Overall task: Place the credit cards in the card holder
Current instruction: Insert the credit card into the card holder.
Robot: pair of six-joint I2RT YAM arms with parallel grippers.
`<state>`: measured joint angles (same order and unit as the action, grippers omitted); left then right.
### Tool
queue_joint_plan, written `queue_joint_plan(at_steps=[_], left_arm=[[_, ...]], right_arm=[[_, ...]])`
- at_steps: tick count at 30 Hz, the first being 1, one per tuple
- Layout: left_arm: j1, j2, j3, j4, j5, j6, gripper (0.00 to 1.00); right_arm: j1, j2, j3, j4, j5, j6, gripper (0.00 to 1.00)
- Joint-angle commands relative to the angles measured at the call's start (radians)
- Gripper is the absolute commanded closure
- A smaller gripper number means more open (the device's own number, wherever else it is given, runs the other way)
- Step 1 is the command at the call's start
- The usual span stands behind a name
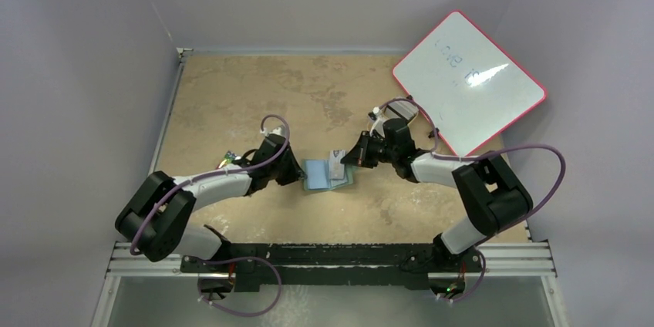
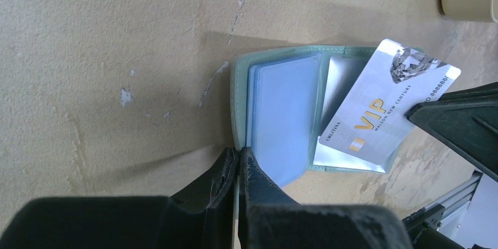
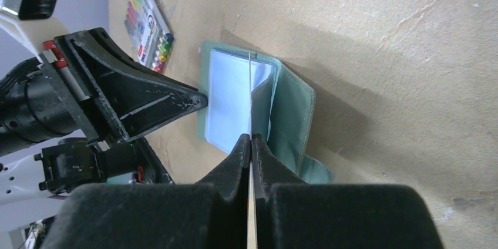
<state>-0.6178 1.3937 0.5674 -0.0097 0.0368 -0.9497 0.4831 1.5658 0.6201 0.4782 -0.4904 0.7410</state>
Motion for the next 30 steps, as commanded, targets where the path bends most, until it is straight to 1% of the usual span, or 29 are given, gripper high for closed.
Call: queue_joint_plan(at_steps=[1,13,25,30], left_arm=[[-0.004,0.004,-0.013,0.050,-0.029,-0.008,1.00],[-0.005,0.024,-0.024,0.100,-0.028,-0.042,1.00],[-0.005,0.032,-0.033,0.134,-0.026,-0.069,1.00],[-0.005,0.038,-0.044,0.160,-0.028,-0.082,1.00]], right_arm=[[-0.003,0.015,0.004,0.069,-0.038,0.023,1.00],[-0.001,0.069,0.005,0.098,-0.028,0.034,1.00],[0.010,0.077,-0.008,0.087,-0.033,0.051,1.00],[0.013,0.082,-0.009,0.053,-0.023,0.056,1.00]])
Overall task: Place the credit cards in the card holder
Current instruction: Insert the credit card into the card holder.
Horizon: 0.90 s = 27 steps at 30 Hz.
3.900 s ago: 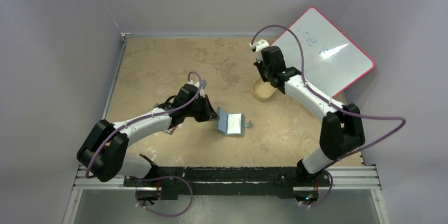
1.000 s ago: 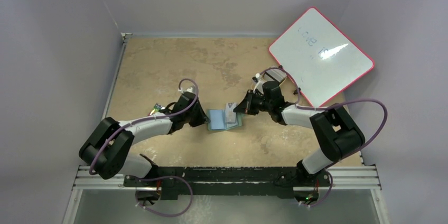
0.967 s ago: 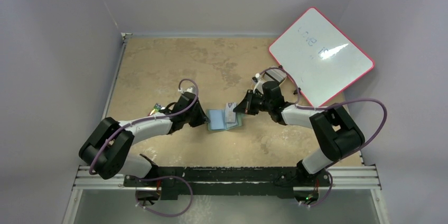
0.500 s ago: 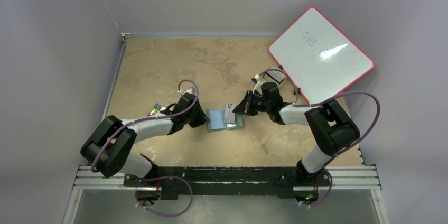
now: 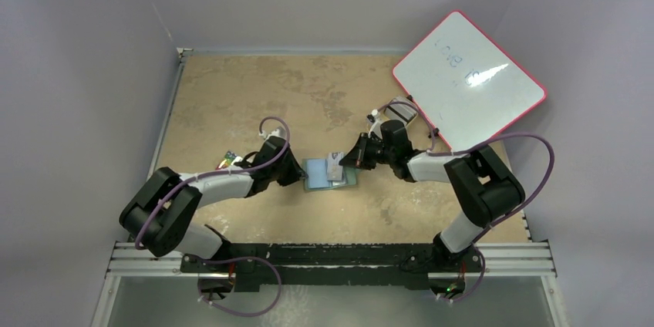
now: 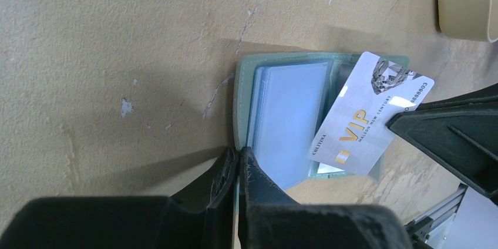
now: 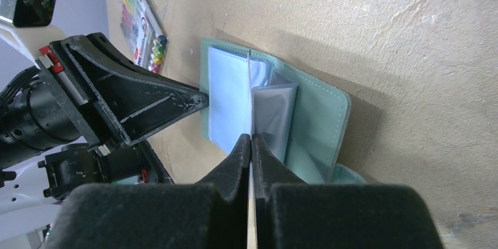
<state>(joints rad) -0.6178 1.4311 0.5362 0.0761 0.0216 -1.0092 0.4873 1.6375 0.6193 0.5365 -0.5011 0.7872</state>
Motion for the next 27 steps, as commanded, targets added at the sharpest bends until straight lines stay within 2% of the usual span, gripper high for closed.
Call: queue_joint_plan(at_steps=[1,27], left_arm=[[-0.005,0.005,-0.013,0.079,-0.012,-0.025,1.00],[-0.005,0.019,0.005,0.100,-0.020,-0.044,1.00]], right_arm=[[0.008,0.009,-0.009,-0.011,-0.008,0.008,1.00],[0.032,0.043,0.038,-0.148,0.015,-0.084,1.00]])
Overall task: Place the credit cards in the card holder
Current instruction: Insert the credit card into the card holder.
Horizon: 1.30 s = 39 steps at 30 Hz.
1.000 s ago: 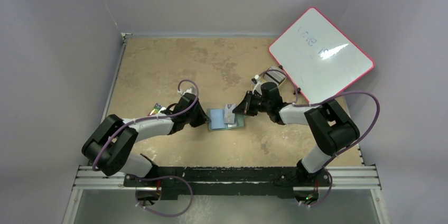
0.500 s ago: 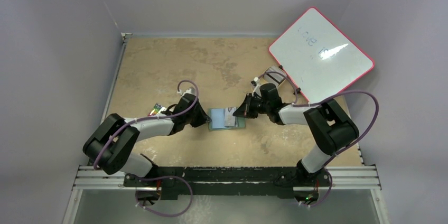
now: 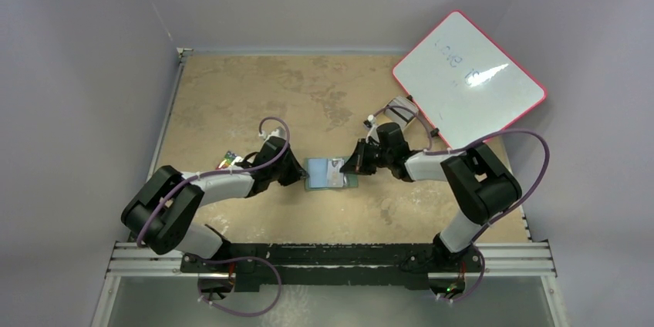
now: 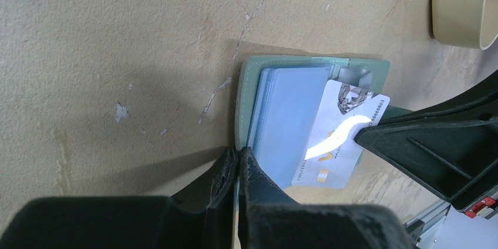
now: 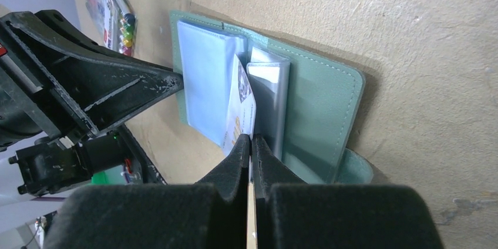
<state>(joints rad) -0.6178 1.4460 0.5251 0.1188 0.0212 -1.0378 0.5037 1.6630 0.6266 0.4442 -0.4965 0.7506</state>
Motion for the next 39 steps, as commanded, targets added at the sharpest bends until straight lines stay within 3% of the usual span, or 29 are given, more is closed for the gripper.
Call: queue_joint_plan(at_steps=[1,16,39], left_arm=[[-0.005,0.005,0.016,0.058,-0.018,-0.015,1.00],[-0.007,0.010,0.026,0.071,0.000,-0.013,1.00],[-0.017,-0.023,0.017,0.063,-0.039,-0.053,1.00]], right_arm=[[0.017,0.019,0.031,-0.052,0.009,-0.049,1.00],[0.040,0.074,0.082,-0.048,0.009,-0.084,1.00],[0.038,0.020,-0.017,0.143,0.023,0.092,1.00]])
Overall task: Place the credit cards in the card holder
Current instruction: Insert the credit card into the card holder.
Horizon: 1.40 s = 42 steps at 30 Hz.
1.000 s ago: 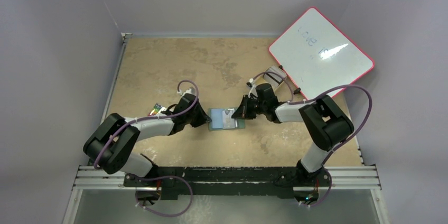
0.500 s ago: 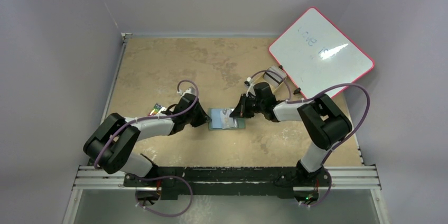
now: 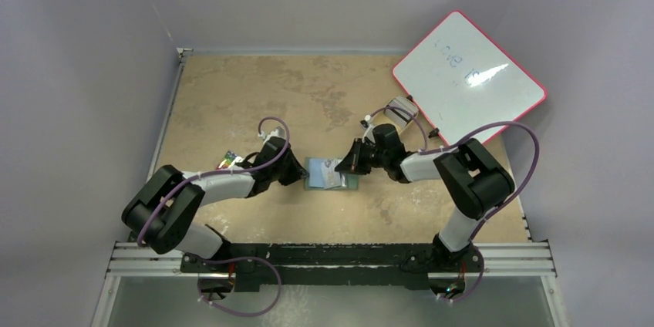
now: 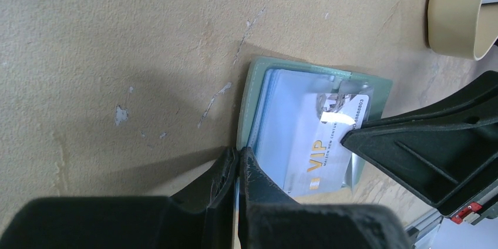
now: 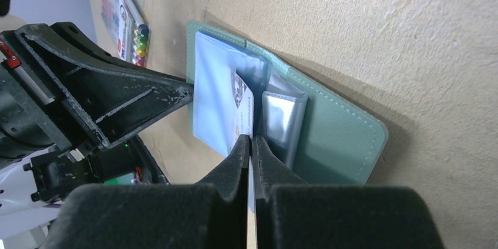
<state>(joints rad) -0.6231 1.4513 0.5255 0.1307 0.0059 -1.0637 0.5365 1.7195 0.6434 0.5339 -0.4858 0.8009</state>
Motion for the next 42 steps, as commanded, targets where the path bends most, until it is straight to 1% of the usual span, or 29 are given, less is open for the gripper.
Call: queue_joint_plan(at_steps=[1,6,13,23,28,34,42], left_arm=[[-0.012,-0.034,0.012,0.050,-0.032,-0.029,1.00],[-0.013,-0.038,0.002,0.054,-0.031,-0.035,1.00],[-0.013,-0.031,-0.002,0.062,-0.031,-0.039,1.00],[-0.016,-0.024,-0.028,0.095,-0.029,-0.048,1.00],[-0.016,-0.011,-0.035,0.104,-0.026,-0.042,1.00],[-0.018,-0.005,-0.042,0.124,-0.021,-0.052,1.00],[-0.022,0.000,-0.039,0.134,-0.023,-0.061,1.00]], right_arm=[[0.001,-0.043,-0.042,0.060,0.017,0.045,1.00],[-0.009,-0.077,-0.067,0.081,0.044,0.055,1.00],[-0.018,-0.077,-0.091,0.131,0.043,0.075,1.00],[-0.027,-0.035,-0.090,0.216,0.008,0.113,1.00],[-0.056,-0.020,-0.110,0.266,-0.010,0.136,1.00],[-0.059,0.009,-0.103,0.274,-0.032,0.124,1.00],[-0.057,0.034,-0.115,0.301,-0.023,0.123,1.00]])
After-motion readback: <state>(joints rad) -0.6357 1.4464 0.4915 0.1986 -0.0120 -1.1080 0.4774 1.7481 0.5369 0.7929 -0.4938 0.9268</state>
